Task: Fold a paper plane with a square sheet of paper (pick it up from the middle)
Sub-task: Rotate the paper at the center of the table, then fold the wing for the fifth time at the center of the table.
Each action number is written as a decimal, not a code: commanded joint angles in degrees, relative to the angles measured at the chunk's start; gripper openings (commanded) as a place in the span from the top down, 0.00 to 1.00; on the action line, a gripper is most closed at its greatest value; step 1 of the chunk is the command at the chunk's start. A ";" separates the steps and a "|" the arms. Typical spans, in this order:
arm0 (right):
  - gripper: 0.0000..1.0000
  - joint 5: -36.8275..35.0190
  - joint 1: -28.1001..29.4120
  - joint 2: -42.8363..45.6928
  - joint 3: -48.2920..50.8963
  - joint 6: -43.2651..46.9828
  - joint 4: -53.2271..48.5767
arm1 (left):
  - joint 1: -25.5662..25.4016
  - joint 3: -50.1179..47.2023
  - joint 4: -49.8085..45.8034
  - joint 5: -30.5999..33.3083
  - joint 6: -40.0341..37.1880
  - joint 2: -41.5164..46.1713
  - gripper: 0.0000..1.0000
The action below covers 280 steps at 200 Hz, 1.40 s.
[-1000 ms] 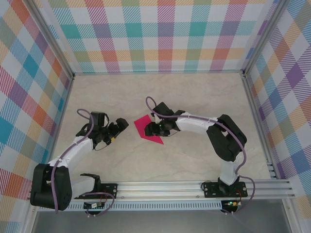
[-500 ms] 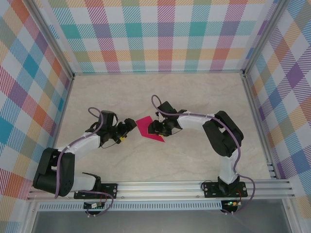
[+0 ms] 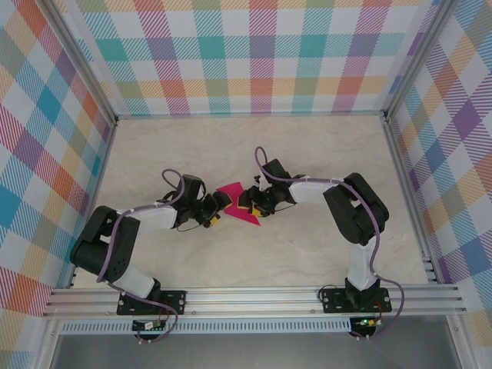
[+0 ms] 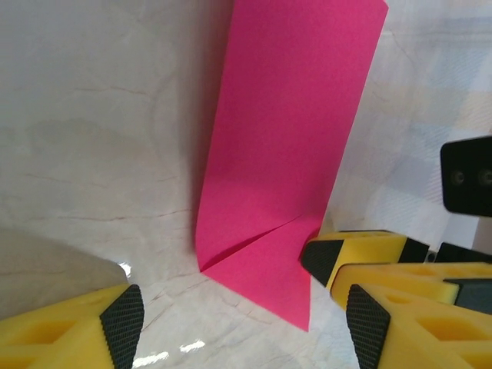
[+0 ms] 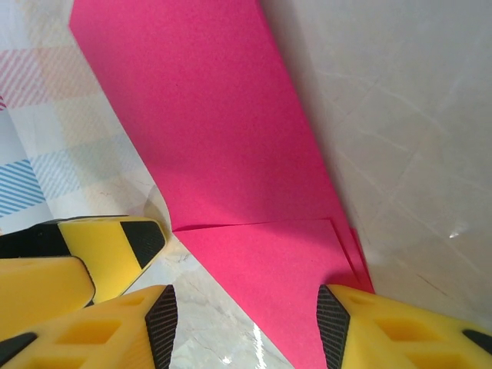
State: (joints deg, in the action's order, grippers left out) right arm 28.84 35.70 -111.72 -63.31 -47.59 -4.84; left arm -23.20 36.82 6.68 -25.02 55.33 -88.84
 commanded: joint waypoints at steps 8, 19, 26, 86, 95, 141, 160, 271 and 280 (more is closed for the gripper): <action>0.46 -1.07 -0.90 -2.27 2.27 -0.70 -1.68 | -1.39 2.86 0.85 0.10 1.09 -1.72 0.32; 0.46 -1.02 -1.07 -2.26 2.44 -0.64 -1.71 | -1.55 3.55 0.34 0.31 1.05 -2.49 0.32; 0.46 -0.98 -1.15 -2.32 2.57 -0.58 -1.71 | -1.67 3.83 0.22 0.32 1.06 -3.01 0.33; 0.47 -0.30 -1.81 -2.51 3.50 -0.65 -1.32 | -2.19 5.91 -1.49 0.72 1.08 -5.16 0.36; 0.47 -0.19 -1.85 -2.45 3.63 -0.57 -1.11 | -2.28 6.15 -1.49 0.63 1.05 -5.37 0.38; 0.47 -0.08 -2.12 -1.62 4.20 2.31 0.12 | -2.80 7.31 -1.15 -0.22 1.01 -7.19 0.57; 0.46 0.68 -2.13 -0.36 4.42 6.46 2.10 | -3.06 7.56 -0.80 -0.54 0.99 -7.96 0.66; 0.32 -13.05 -0.70 18.78 20.11 41.92 26.31 | -4.48 11.05 -6.84 1.46 1.35 -6.44 0.95; 0.31 -14.18 0.27 19.16 21.45 45.68 27.93 | -4.48 11.40 -7.50 1.59 1.53 -6.19 0.95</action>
State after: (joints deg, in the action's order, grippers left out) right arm 19.18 34.15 -94.17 -45.32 -16.32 13.96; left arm -27.16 46.19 3.03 -24.36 56.21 -96.60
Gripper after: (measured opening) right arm 0.683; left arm 0.051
